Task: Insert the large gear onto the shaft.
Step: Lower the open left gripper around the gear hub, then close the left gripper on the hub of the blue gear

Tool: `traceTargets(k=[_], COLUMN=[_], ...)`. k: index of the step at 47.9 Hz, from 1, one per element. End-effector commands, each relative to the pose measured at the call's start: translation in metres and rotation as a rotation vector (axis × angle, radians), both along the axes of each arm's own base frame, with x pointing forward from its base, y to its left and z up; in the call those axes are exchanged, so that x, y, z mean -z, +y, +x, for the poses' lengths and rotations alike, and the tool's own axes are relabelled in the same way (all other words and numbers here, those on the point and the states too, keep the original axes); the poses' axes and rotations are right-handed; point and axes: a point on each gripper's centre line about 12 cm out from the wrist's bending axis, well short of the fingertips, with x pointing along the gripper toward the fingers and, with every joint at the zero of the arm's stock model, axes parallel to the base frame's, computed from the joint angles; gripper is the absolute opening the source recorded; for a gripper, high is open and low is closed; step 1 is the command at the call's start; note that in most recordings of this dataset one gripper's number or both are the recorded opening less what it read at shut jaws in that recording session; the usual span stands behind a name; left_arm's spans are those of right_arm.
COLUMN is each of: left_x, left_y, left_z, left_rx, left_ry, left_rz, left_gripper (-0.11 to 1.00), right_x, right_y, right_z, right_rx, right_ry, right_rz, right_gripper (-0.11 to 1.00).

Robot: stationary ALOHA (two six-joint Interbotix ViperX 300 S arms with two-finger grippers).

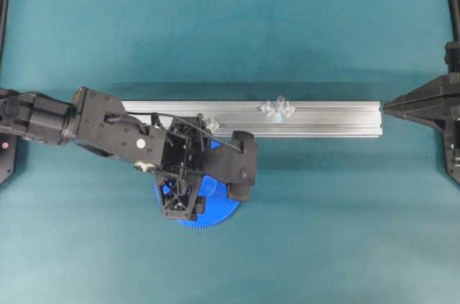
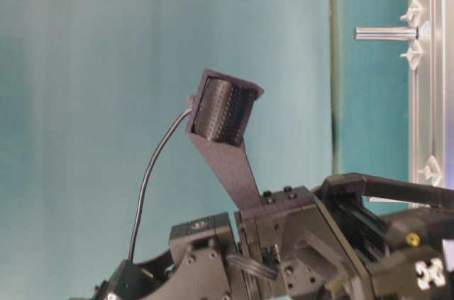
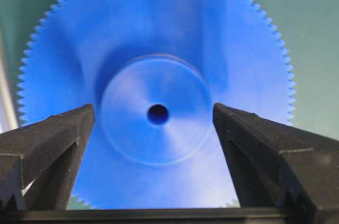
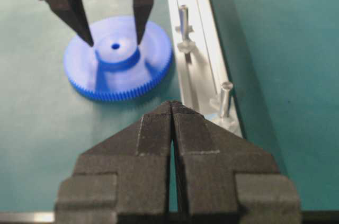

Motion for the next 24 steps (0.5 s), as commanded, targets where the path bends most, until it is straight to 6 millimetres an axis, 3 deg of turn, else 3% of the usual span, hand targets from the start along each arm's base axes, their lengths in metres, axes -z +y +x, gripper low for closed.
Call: traceTargets(k=[1, 24], left_x=[-0.0133, -0.0113], left_y=[0.0034, -0.0023], left_z=[0.0059, 0.0036], left_rx=[-0.009, 0.003], left_ry=[-0.037, -0.006], left_rz=[-0.002, -0.001], left_gripper=[0.95, 0.95], right_x=[-0.0034, -0.0034], right_y=[-0.0004, -0.0004], right_z=[0.0016, 0.0016], right_rx=[0.004, 0.005], right_ry=[-0.009, -0.010], right_rz=[0.007, 0.008], right_gripper=[0.02, 0.02])
